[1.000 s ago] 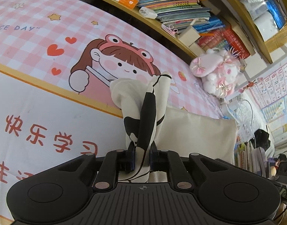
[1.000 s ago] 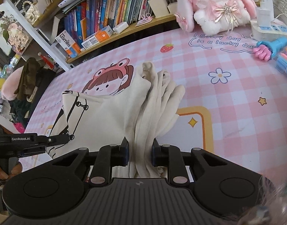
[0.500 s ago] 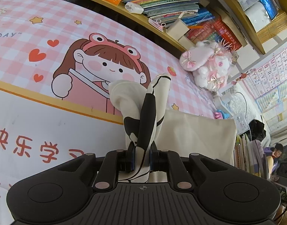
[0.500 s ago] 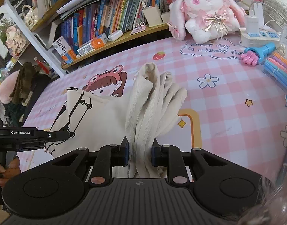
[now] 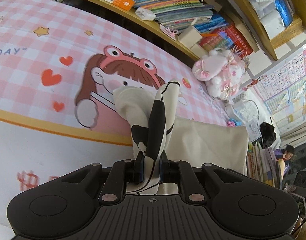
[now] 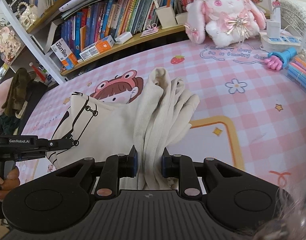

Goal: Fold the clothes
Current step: 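Lift the shirt bundle with both grippers and carry it toward the bookshelf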

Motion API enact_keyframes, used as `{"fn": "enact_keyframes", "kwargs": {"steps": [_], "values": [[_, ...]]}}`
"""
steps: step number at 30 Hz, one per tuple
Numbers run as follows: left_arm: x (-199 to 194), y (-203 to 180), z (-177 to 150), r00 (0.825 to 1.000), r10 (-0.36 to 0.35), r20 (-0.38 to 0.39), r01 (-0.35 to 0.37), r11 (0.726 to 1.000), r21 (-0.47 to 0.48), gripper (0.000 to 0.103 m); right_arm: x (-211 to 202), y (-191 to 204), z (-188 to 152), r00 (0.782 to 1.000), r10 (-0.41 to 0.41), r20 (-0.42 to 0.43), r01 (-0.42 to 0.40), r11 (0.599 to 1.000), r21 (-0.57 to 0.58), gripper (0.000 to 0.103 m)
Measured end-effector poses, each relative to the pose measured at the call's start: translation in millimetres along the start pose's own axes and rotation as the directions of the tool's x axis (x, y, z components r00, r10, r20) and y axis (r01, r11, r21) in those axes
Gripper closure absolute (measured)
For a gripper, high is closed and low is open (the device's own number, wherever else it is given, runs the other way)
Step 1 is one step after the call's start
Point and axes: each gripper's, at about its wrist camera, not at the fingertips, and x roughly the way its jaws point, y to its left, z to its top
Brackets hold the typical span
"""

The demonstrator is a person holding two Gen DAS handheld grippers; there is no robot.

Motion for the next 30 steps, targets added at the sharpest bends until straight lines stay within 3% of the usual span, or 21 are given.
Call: {"fn": "enact_keyframes", "kwargs": {"steps": [6,16,30], "values": [[-12,27,20,1.000,-0.014,0.016,0.014,1.000,-0.007,0.091,16,36,8,1.000,-0.008,0.007,0.008,1.000,-0.028,0.083],[-18,57,72,0.996,-0.034,0.076,0.034,0.999,0.007,0.091,57,75,51,0.999,0.006,0.044,-0.002,0.994,-0.105,0.083],[18,77,152,0.986,-0.020,0.165,0.026,0.999,-0.031,0.091,126,79,133,0.996,0.058,0.074,-0.043,0.981,-0.191,0.083]]}}
